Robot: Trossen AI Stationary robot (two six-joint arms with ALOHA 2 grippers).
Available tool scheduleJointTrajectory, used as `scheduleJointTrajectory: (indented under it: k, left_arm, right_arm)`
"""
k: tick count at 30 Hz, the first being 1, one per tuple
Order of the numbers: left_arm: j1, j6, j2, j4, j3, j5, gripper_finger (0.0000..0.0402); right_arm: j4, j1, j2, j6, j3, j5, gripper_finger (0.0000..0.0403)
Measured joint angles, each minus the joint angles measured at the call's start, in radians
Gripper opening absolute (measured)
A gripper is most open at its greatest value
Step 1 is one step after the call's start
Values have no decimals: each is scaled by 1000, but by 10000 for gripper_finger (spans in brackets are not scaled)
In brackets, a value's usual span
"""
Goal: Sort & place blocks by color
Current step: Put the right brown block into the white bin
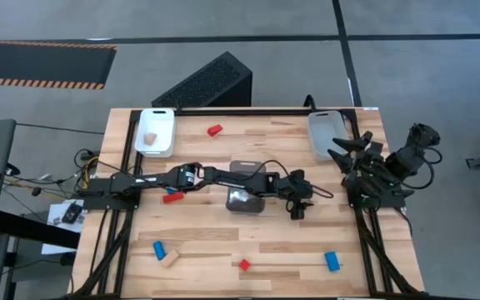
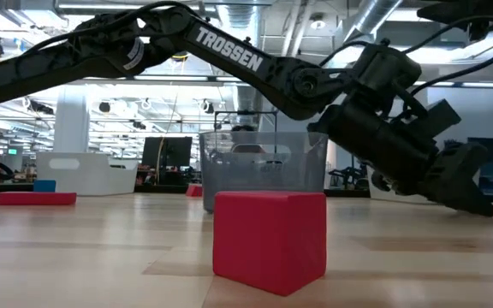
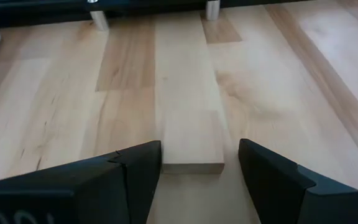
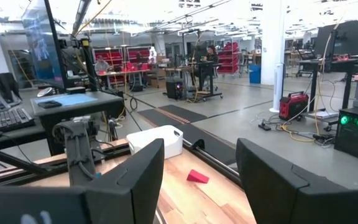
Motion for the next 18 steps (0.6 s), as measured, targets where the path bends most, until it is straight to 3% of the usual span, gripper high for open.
scheduleJointTrajectory:
  k: [10, 18]
  left_arm:
    - [0, 20, 3, 22, 0, -4, 202]
    - [-1, 38, 4, 26, -1, -3, 125]
  right_arm:
    - [-8, 0, 0, 1, 0, 0, 224]
    - [-8, 0, 0, -2, 0, 0, 224]
